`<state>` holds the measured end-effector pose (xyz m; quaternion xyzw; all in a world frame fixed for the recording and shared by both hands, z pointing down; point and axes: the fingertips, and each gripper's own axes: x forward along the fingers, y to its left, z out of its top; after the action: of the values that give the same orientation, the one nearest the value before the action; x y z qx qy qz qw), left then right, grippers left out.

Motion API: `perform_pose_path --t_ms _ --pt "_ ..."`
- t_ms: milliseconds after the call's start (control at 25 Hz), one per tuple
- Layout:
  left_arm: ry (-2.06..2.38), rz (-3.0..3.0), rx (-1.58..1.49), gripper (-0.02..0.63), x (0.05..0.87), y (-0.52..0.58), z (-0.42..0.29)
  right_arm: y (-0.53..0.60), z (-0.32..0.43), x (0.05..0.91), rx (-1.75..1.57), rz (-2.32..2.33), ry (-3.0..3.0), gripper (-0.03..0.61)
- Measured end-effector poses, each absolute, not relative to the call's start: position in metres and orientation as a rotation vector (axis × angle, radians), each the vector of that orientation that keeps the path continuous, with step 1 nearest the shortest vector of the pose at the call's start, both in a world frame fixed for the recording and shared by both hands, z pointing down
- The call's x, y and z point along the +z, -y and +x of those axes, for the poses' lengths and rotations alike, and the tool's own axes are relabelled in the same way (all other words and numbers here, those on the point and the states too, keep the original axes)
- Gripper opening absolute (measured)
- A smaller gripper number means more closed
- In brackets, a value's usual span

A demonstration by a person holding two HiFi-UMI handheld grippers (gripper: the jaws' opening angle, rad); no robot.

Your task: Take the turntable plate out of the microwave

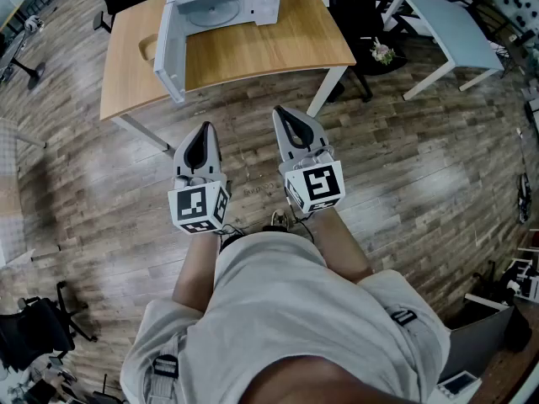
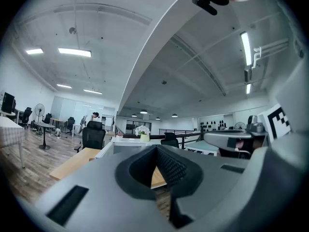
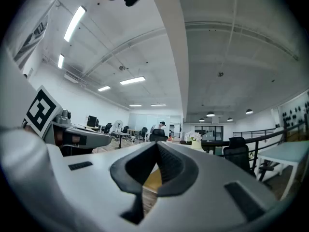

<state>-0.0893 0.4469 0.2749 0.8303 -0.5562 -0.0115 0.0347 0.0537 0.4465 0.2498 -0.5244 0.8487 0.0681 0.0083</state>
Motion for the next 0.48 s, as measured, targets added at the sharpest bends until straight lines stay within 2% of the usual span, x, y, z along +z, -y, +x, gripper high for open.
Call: perform_pose_path --t_ms 480 --pt "1.655 2.480 -0.036 0.014 0.304 -0.444 -0.038 -0.450 0.077 0.281 0.107 -1.487 -2.736 0.005"
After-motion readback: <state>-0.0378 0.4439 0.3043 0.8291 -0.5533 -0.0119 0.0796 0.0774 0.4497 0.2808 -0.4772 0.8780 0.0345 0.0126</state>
